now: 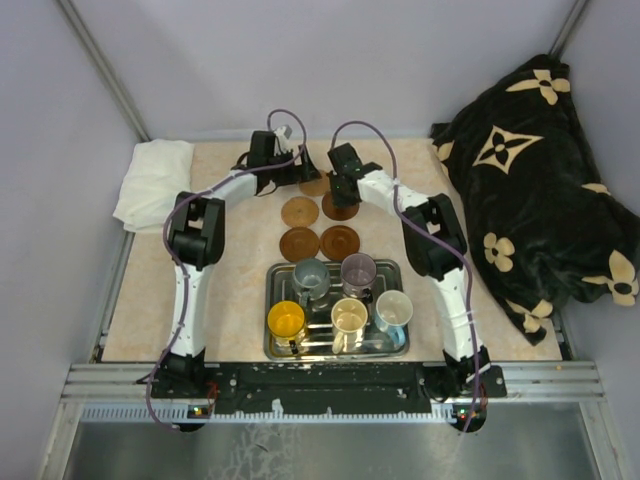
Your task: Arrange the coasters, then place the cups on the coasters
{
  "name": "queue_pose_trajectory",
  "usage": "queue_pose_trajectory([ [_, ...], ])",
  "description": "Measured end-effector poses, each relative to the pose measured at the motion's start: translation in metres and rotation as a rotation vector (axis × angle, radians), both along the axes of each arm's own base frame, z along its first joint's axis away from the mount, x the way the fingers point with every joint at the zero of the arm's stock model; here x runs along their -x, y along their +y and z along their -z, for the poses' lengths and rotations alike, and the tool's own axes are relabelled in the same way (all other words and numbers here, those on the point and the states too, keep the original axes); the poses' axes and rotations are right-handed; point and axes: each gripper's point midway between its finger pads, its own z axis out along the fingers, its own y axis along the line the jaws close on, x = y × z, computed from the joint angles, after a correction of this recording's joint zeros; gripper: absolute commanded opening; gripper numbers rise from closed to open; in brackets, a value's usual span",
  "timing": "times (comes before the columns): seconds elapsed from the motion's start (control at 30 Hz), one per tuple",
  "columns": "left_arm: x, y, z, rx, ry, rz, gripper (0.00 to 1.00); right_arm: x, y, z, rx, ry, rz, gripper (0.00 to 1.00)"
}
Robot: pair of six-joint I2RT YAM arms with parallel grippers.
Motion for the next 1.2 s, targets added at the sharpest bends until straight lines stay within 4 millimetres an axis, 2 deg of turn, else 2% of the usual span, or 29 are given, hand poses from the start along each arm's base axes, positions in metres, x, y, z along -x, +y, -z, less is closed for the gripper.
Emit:
queue_pose_trajectory([
  [0.13, 0.007, -0.012, -0.001, 0.039, 0.006, 0.065, 0.99, -0.005, -0.004, 0.001, -0.029, -0.011, 0.037, 0.12],
  [0.47, 0.034, -0.046, -0.001, 0.113, 0.021, 0.236, 0.99, -0.009, -0.039, 0.005, -0.098, -0.005, 0.191, 0.06],
  [0.6, 0.045, -0.061, -0.001, 0.124, 0.02, 0.3, 0.99, -0.01, -0.064, 0.005, -0.102, -0.004, 0.275, 0.04],
  [0.83, 0.062, -0.078, 0.002, 0.12, 0.02, 0.369, 0.99, -0.008, -0.117, 0.006, -0.069, -0.008, 0.438, 0.03],
  [1.03, 0.075, -0.075, 0.004, 0.116, 0.02, 0.388, 0.99, -0.008, -0.163, 0.006, -0.046, -0.008, 0.55, 0.03],
  [1.2, 0.085, -0.072, 0.004, 0.115, 0.03, 0.398, 0.99, -0.008, -0.183, 0.006, -0.016, -0.02, 0.594, 0.03],
])
